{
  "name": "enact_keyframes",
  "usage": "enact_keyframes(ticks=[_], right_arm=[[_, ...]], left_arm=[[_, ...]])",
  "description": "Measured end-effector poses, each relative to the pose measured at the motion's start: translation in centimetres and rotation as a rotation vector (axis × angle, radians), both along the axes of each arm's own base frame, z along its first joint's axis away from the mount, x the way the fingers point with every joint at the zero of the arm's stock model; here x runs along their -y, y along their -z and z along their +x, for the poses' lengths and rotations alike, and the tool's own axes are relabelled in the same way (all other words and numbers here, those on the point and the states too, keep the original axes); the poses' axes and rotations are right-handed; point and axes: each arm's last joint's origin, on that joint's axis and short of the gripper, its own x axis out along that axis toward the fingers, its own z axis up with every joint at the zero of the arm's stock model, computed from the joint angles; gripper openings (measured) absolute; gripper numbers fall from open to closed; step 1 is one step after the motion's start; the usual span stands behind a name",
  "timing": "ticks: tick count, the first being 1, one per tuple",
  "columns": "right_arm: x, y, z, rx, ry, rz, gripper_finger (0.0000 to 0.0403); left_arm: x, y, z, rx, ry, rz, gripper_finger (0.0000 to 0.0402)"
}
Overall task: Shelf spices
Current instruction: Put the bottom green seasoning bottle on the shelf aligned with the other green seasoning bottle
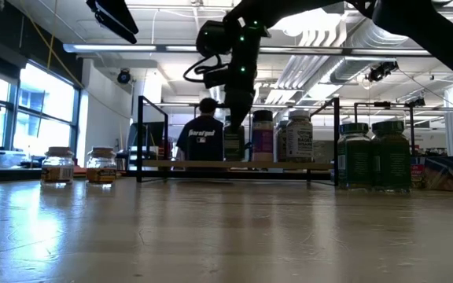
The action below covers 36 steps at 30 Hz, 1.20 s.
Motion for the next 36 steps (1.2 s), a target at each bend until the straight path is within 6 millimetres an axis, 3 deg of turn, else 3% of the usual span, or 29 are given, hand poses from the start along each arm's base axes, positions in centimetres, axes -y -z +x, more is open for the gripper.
enact_keyframes(ticks=[7,17,36], right_arm=[[-1.13,-0.13,0.41,-0.032,-0.076,-0.037,0.0261],[-0.92,-0.23,0.43,-0.082,-0.131,-0.103,0.0252],[-0.21,-0.7,0.28,-0.003,-0.033,-0.1,0.0252]], left_arm=[[-0.01,0.0,0.0,0.003,-0.006,-0.005,0.0286],[-0.01,0.0,0.0,0.003,-0.006,-0.005,0.0286],[0.03,0.09,-0.09,-0.008,-0.008,-0.012,0.0286]])
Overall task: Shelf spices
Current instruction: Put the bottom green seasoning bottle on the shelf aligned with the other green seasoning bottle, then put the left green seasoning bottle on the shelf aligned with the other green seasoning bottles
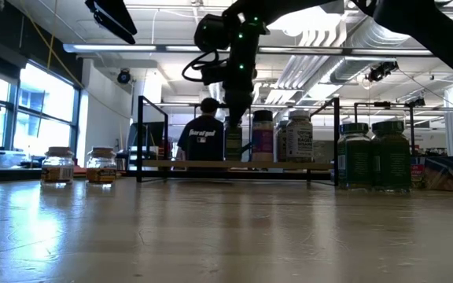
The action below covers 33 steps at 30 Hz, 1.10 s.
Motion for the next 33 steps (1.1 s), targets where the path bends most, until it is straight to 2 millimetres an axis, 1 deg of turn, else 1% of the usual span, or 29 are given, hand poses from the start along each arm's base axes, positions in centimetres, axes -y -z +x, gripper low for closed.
enact_keyframes(ticks=[9,11,16,19,22,24,27,31,33], right_arm=[[0.3,-0.3,0.0,0.016,0.022,-0.039,0.0252],[0.3,-0.6,-0.1,0.027,0.03,-0.042,0.0252],[-0.3,-2.5,-0.6,0.081,0.027,-0.055,0.0252],[-1.4,-3.9,-1.1,0.112,0.035,-0.049,0.0252],[-4.0,-6.0,-2.1,0.129,0.03,-0.027,0.0252],[-6.5,-7.4,-3.2,0.118,0.011,-0.005,0.0252],[-11.3,-9.7,-5.3,0.106,-0.023,0.034,0.0252],[-17.9,-12.4,-9.3,0.116,-0.03,0.121,0.0252],[-20.8,-13.6,-10.8,0.21,-0.019,0.201,0.0252]], left_arm=[[0.0,0.0,0.0,-0.003,0.0,-0.002,0.0286],[0.0,0.0,0.0,-0.003,0.0,-0.002,0.0286],[0.0,0.0,0.0,-0.004,-0.001,-0.002,0.0286],[0.0,0.1,-0.1,-0.014,-0.005,-0.011,0.0286],[0.2,0.2,-0.1,-0.023,0.0,-0.015,0.0286],[0.4,0.5,-0.1,-0.01,0.004,-0.017,0.0286],[1.0,1.7,0.0,0.028,0.018,-0.014,0.0286],[2.0,4.2,-0.2,0.09,0.018,-0.014,0.0286],[2.5,5.4,-0.3,0.121,0.004,-0.016,0.0286]])
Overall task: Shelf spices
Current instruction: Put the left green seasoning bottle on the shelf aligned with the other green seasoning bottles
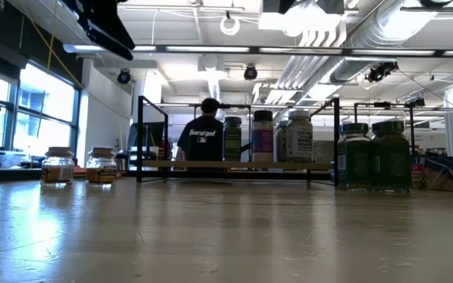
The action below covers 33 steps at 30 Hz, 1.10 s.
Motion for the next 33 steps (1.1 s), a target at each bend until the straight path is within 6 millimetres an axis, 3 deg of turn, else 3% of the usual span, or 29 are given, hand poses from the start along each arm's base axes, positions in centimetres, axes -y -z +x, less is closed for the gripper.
enact_keyframes(ticks=[3,6,9,11,13,16,20,28,33], right_arm=[[-3.7,-0.8,-2.4,0.074,-0.002,0.153,0.0252],[-6.2,0.0,-4.7,0.031,0.039,0.199,0.0252],[-7.4,1.8,-6.1,-0.012,0.083,0.211,0.0252],[-7.2,3.5,-7.1,-0.083,0.107,0.203,0.0252],[-5.9,5.5,-8.5,-0.165,0.151,0.201,0.0252],[-2.5,7.9,-11.1,-0.23,0.292,0.184,0.0252],[1.8,10.5,-13.6,-0.188,0.386,0.221,0.0252],[6.6,15.1,-13.2,-0.145,0.222,0.327,0.0251],[7.9,16.2,-12.8,-0.167,0.255,0.366,0.0251]], left_arm=[[0.8,1.7,-0.2,0.038,-0.025,-0.02,0.0286],[1.7,3.2,-0.3,0.052,-0.045,-0.032,0.0286],[2.5,4.2,-0.3,0.065,-0.047,-0.06,0.0286],[3.1,4.5,-0.3,0.067,-0.039,-0.09,0.0286],[3.7,4.6,-0.2,0.075,-0.025,-0.117,0.0286],[4.6,4.5,-0.1,0.096,-0.006,-0.127,0.0286],[5.4,4.3,-0.1,0.128,-0.014,-0.106,0.0286],[6.2,4.1,-0.1,0.159,-0.019,-0.064,0.0286],[6.5,4.1,-0.1,0.16,-0.001,-0.065,0.0286]])
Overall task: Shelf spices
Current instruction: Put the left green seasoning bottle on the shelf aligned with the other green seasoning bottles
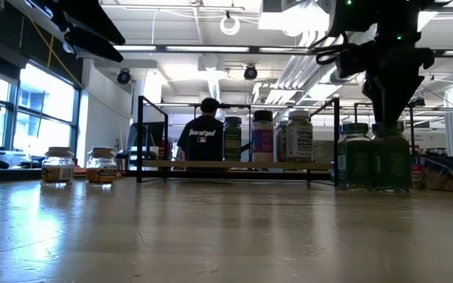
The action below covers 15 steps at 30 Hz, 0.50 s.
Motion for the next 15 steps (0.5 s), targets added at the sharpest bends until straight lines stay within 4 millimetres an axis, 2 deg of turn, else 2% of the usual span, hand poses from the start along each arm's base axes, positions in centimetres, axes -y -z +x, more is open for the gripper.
enact_keyframes(ticks=[8,15], right_arm=[[-0.7,0.2,0.6,0.048,0.108,0.208,0.0252],[-2.5,-0.1,1.7,0.131,0.144,0.355,0.0252]], left_arm=[[0.3,0.0,0.0,0.004,0.007,0.001,0.0286],[0.3,0.0,-0.1,0.006,0.0,0.006,0.0286]])
